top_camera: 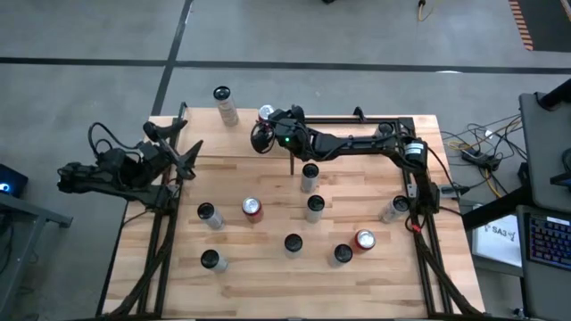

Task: Place canned beverage on shelf
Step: Put the top right red soda can on the shelf

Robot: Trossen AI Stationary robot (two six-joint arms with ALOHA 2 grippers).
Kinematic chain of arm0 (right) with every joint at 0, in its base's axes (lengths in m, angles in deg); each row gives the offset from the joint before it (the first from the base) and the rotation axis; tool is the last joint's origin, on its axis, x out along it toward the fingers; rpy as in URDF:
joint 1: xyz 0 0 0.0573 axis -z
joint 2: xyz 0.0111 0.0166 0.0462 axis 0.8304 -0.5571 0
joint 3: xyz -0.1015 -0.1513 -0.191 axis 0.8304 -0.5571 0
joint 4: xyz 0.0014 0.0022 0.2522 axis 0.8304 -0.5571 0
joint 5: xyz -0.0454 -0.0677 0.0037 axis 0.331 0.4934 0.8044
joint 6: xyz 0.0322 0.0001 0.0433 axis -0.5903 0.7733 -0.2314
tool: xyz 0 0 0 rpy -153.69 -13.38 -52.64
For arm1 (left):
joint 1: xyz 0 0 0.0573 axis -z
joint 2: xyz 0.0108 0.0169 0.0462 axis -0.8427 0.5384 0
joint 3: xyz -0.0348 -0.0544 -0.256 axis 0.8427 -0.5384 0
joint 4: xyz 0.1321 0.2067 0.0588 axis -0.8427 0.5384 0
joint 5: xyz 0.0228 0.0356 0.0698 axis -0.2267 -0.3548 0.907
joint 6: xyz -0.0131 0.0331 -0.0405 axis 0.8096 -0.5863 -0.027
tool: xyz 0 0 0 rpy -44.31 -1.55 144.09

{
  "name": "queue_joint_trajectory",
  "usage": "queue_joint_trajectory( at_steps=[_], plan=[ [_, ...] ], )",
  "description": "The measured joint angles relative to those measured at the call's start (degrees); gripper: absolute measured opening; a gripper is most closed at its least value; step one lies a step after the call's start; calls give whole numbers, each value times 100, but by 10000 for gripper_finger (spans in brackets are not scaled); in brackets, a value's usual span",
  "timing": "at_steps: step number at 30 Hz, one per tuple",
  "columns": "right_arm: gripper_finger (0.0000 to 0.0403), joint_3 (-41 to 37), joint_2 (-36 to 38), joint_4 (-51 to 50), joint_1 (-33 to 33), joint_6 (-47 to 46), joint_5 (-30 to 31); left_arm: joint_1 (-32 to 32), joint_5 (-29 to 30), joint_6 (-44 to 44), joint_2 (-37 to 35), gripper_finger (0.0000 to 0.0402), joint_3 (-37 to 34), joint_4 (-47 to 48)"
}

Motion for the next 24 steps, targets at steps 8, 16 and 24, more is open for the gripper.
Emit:
queue_joint_trajectory(
  at_steps=[8, 16, 24],
  plan=[
    [359, 0, 11, -255, 0, -158, 3, 0, 2, 246, 7, 322, 0, 55],
    [372, 27, 213, -557, 0, -162, -6, 0, 11, 678, 2, 322, 0, 497],
    [373, 321, 890, -2130, -64, -472, -12, -4, -108, 1578, 129, 322, -12, 1670]
  ],
)
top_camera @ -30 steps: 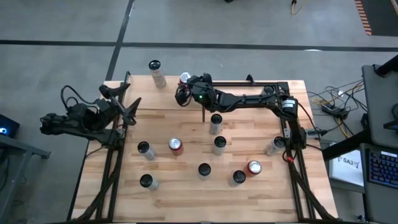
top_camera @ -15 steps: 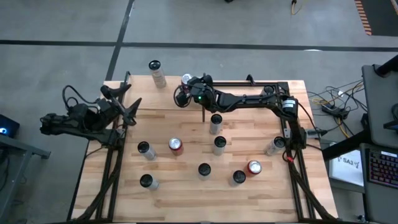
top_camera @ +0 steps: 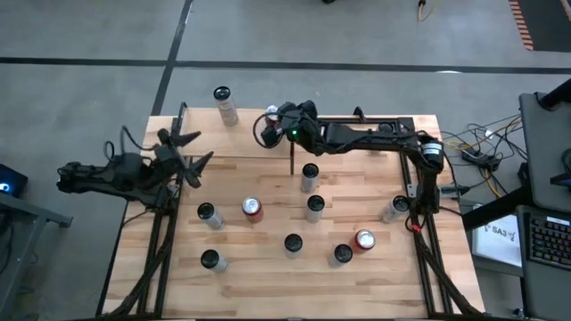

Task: Place canned beverage on shelf
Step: Put the top right red soda can on the shelf

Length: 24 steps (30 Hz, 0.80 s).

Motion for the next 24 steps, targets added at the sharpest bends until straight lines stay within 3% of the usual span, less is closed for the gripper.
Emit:
queue_joint_trajectory(
  at_steps=[5, 11, 15, 24],
  plan=[
    [374, 175, 421, -279, -63, 14, -360, -1, -728, 213, 317, 322, -8, 313],
    [348, 626, 516, -586, -7, -82, -2207, -13, -813, -226, 691, 322, 187, 298],
    [278, 933, 415, -806, 48, -246, -2848, -24, -826, -587, 829, 322, 256, 247],
    [81, 2071, -254, -2294, 195, -274, -2855, -42, -1573, -1127, 948, 314, 452, 234]
  ],
)
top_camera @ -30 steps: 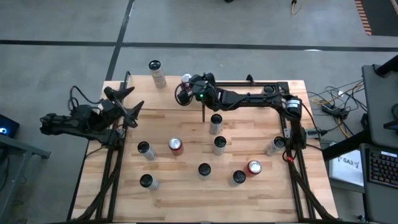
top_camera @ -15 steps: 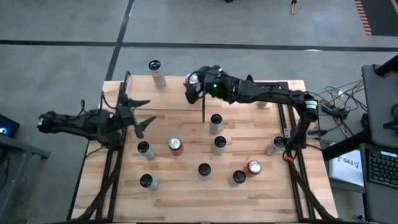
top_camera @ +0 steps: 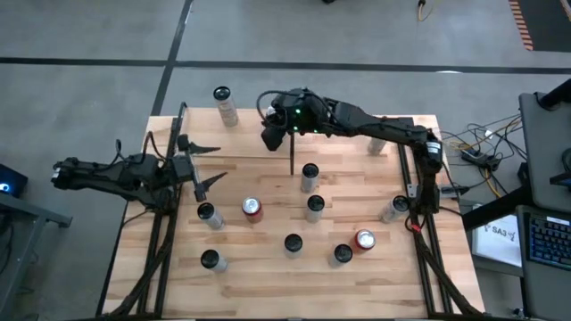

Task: Place canned beverage on shelf
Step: Put the top right red soda can on the shelf

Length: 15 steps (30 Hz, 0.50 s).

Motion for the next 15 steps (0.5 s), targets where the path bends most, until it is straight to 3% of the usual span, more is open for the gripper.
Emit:
queue_joint_trajectory(
  at_steps=[4, 8, 15],
  plan=[
    [18, 384, -316, -572, 84, 70, 6, -21, 4, -88, 24, 306, 5, 5],
    [13, 698, -564, -957, 155, 58, 42, -21, 4, 1, 43, 298, 1, 5],
    [11, 888, -912, -1036, 250, 295, 610, -21, 19, 58, 100, 288, -6, 2]
  ],
)
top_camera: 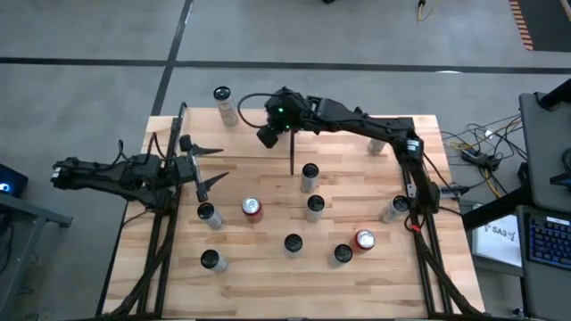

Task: Place canned beverage on shelf
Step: Put the top right red soda can on the shelf

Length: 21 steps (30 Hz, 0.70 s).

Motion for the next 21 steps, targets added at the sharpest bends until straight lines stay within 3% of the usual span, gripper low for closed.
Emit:
queue_joint_trajectory(
  at_steps=[21],
  plan=[
    [11, -13, 7, 63, 198, 108, 279, 0, 13, 190, 0, 285, -4, -29]
  ],
)
